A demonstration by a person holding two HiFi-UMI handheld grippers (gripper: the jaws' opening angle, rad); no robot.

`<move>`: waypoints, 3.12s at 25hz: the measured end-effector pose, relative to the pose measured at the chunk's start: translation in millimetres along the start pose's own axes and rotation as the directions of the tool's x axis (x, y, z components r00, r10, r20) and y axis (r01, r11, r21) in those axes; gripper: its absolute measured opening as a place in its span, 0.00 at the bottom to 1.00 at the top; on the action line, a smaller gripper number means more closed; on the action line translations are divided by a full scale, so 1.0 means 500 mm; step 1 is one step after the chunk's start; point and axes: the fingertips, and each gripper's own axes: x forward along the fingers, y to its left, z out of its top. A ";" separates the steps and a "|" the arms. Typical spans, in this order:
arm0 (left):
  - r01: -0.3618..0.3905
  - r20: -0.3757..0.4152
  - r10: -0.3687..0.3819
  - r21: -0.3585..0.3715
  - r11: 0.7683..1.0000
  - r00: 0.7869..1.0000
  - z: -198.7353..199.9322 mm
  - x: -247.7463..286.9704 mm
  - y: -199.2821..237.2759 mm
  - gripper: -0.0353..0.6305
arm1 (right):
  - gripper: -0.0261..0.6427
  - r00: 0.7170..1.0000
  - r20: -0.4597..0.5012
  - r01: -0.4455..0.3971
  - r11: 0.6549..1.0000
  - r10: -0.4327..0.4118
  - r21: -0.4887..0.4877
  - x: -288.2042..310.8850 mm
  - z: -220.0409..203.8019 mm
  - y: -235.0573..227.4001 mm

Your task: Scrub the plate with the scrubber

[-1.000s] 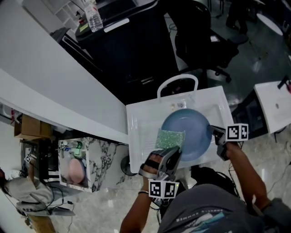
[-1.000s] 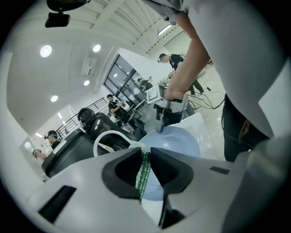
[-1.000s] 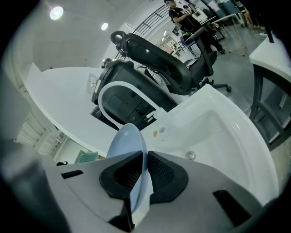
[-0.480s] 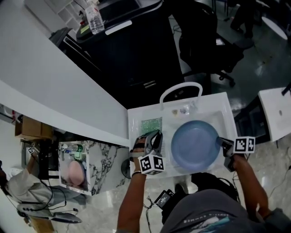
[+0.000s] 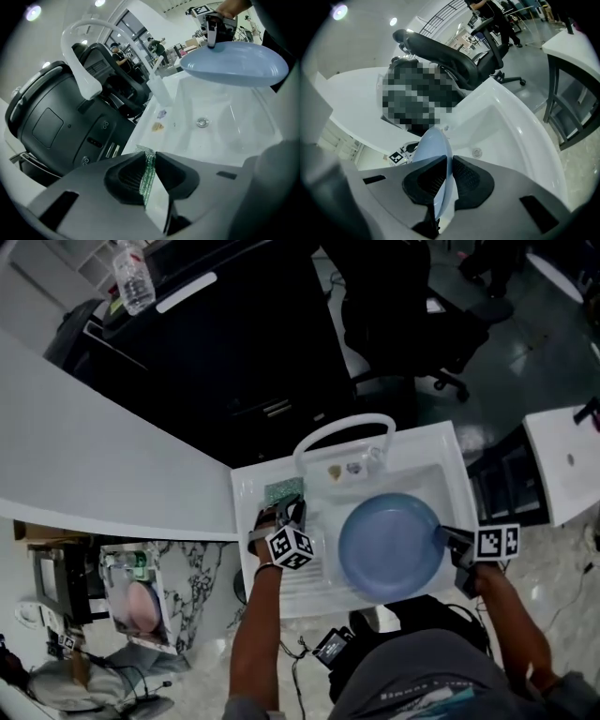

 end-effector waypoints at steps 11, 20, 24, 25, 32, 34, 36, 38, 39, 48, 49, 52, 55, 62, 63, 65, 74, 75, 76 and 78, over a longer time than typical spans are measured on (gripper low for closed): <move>0.027 -0.049 -0.027 -0.003 1.000 0.998 -0.037 0.083 0.000 0.17 | 0.13 0.998 -0.058 0.012 1.000 -0.010 0.020 0.035 -0.001 -0.026; 0.081 -0.055 -0.082 -0.026 0.996 0.995 -0.049 0.094 -0.004 0.21 | 0.13 0.997 -0.077 0.021 1.000 -0.020 0.007 0.044 -0.013 -0.021; 0.121 -0.045 -0.124 -0.057 0.991 0.991 -0.048 0.089 -0.011 0.29 | 0.13 0.997 -0.083 0.006 1.000 -0.005 0.004 0.056 -0.023 -0.015; 0.121 -0.034 -0.124 -0.069 0.990 0.992 -0.046 0.085 -0.009 0.30 | 0.13 0.996 -0.085 0.006 1.000 -0.005 0.003 0.059 -0.025 -0.013; 0.079 0.006 -0.079 -0.079 0.994 0.997 -0.033 0.045 0.025 0.33 | 0.13 0.994 -0.107 -0.005 1.000 0.004 -0.011 0.079 -0.041 0.014; 0.061 0.025 -0.058 -0.096 0.994 0.998 -0.028 0.022 0.040 0.33 | 0.13 0.993 -0.119 -0.009 1.000 0.006 -0.020 0.090 -0.047 0.026; 0.040 0.061 -0.032 -0.139 0.989 0.998 -0.019 -0.014 0.056 0.33 | 0.13 0.991 -0.134 -0.014 1.000 0.011 -0.026 0.106 -0.056 0.039; 0.019 0.107 0.003 -0.203 0.979 0.994 -0.009 -0.064 0.070 0.30 | 0.13 0.988 -0.153 -0.023 0.999 0.018 -0.031 0.130 -0.066 0.052; 0.007 0.131 0.025 -0.234 0.972 0.991 -0.003 -0.094 0.077 0.28 | 0.13 0.986 -0.164 -0.028 0.999 0.023 -0.031 0.144 -0.071 0.058; -0.109 0.268 0.230 -0.399 0.910 0.936 -0.001 -0.415 0.096 0.06 | 0.13 0.964 -0.264 -0.040 0.999 0.037 -0.007 0.285 -0.143 0.106; -0.126 0.263 0.254 -0.422 0.898 0.931 -0.010 -0.444 0.099 0.06 | 0.13 0.961 -0.274 -0.035 0.999 0.034 0.000 0.299 -0.151 0.106; -0.165 0.240 0.308 -0.476 0.864 0.921 -0.045 -0.510 0.094 0.06 | 0.13 0.955 -0.295 -0.006 1.000 0.010 0.013 0.337 -0.173 0.104; -0.191 0.210 0.350 -0.537 0.821 0.913 -0.087 -0.560 0.069 0.06 | 0.13 0.949 -0.314 0.022 1.000 -0.013 0.022 0.374 -0.203 0.093; -0.231 0.121 0.419 -0.682 0.694 0.900 -0.176 -0.641 0.023 0.06 | 0.13 0.955 -0.287 0.089 0.995 -0.071 0.053 0.439 -0.234 0.075; -0.236 0.113 0.424 -0.690 0.684 0.898 -0.184 -0.650 0.019 0.06 | 0.13 0.957 -0.280 0.094 0.994 -0.077 0.047 0.446 -0.235 0.075; -0.246 0.106 0.433 -0.693 0.677 0.895 -0.197 -0.664 0.015 0.06 | 0.13 0.958 -0.273 0.101 0.994 -0.085 0.043 0.460 -0.241 0.076; -0.260 0.091 0.443 -0.697 0.668 0.892 -0.225 -0.683 0.012 0.06 | 0.13 0.959 -0.264 0.108 0.994 -0.099 0.020 0.498 -0.248 0.087; -0.259 0.089 0.438 -0.697 0.669 0.894 -0.228 -0.684 0.010 0.06 | 0.13 0.960 -0.263 0.103 0.995 -0.095 0.014 0.499 -0.246 0.089; -0.258 0.086 0.434 -0.695 0.671 0.897 -0.229 -0.684 0.008 0.06 | 0.13 0.961 -0.263 0.095 0.995 -0.088 0.012 0.501 -0.245 0.090; -0.255 0.085 0.431 -0.698 0.669 0.898 -0.231 -0.684 0.006 0.06 | 0.14 0.962 -0.262 0.078 0.997 -0.070 0.019 0.503 -0.243 0.094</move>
